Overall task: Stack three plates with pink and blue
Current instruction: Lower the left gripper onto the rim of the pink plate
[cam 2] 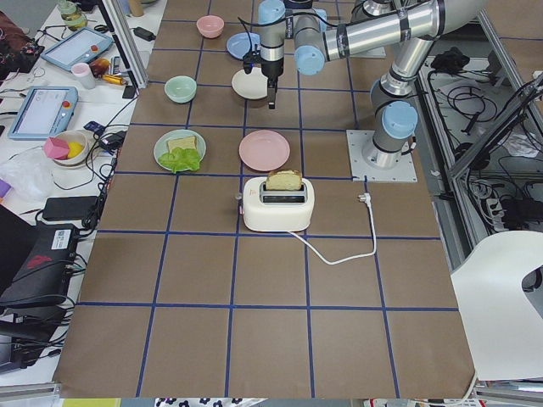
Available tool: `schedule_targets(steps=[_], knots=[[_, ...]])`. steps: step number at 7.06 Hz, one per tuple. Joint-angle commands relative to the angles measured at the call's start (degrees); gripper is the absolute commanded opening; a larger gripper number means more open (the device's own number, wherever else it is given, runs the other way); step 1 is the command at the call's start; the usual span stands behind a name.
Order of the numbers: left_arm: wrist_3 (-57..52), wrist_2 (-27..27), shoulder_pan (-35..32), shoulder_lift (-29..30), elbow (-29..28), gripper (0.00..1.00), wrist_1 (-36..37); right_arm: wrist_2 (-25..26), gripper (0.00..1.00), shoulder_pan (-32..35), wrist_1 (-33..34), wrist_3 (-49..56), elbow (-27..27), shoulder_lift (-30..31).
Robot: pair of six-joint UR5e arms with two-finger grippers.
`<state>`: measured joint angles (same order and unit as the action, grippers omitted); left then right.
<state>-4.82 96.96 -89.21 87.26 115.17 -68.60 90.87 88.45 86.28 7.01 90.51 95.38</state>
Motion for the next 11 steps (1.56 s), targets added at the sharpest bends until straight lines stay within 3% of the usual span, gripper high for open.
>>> schedule_targets(steps=[1, 3, 6, 11], knots=[[-0.3, -0.1, 0.0, 0.3, 3.6, 1.00, 4.5, 0.0, 1.00, 0.1, -0.1, -0.2, 0.1, 0.1], [-0.5, -0.1, 0.0, 0.8, 5.4, 1.00, 4.8, 0.0, 1.00, 0.1, -0.2, -0.1, 0.2, 0.1], [-0.9, -0.4, 0.0, 3.8, 10.9, 1.00, 16.4, 0.0, 1.00, 0.1, -0.1, -0.1, 0.1, 0.1], [-5.5, 0.1, -0.6, 9.8, 10.9, 1.00, 20.2, 0.0, 1.00, 0.1, 0.0, -0.1, 0.2, 0.0]])
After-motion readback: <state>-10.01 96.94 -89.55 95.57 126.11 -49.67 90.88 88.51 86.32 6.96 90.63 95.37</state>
